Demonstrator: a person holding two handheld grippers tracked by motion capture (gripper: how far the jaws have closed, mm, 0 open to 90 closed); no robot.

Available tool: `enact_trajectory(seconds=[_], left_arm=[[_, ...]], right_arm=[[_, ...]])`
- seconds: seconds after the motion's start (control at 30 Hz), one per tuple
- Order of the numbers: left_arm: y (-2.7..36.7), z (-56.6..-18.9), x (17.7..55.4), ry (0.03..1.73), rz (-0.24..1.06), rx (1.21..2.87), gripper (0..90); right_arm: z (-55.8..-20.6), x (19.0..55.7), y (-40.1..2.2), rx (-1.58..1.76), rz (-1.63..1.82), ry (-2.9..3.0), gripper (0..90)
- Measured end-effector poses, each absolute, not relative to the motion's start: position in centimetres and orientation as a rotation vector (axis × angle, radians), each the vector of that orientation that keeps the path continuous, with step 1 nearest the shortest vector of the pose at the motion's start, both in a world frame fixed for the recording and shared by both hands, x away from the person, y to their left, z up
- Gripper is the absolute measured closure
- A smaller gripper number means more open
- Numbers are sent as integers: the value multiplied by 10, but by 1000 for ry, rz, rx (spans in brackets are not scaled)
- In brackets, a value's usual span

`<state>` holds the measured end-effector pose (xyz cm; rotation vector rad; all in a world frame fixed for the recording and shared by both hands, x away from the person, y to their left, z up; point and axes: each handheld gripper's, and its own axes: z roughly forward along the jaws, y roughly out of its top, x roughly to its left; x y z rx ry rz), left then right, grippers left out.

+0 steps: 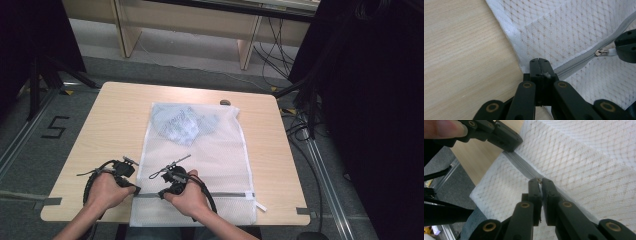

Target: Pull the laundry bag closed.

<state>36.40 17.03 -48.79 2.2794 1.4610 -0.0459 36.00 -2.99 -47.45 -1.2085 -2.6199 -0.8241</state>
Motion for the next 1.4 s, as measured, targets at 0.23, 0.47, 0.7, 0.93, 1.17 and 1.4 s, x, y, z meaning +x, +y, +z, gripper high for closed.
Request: enact_trajectory(seconds=[0.23,0.47,0.7,0.93,1.17,1.4], left_arm=[[171,-488,364,1460,-47,2274,900],[171,-488,364,1459,-46,2284,900],[171,-488,364,1461,-49,2274,900],[171,-488,364,1457,-47,2276,900],[171,-488,364,1457,-47,2276,900],[171,-489,364,1457,-50,2273,900]], right_arm=[[-472,360,-31,-1209,-820,-2623,871],[-474,360,-33,-1199,-812,-2631,871],[-474,359,-35,-1227,-821,-2635,871],[-475,360,-37,-1235,-783,-2649,870],[-474,359,-39,-1263,-772,-2638,871],[-474,361,-45,-1245,-790,-2668,871]])
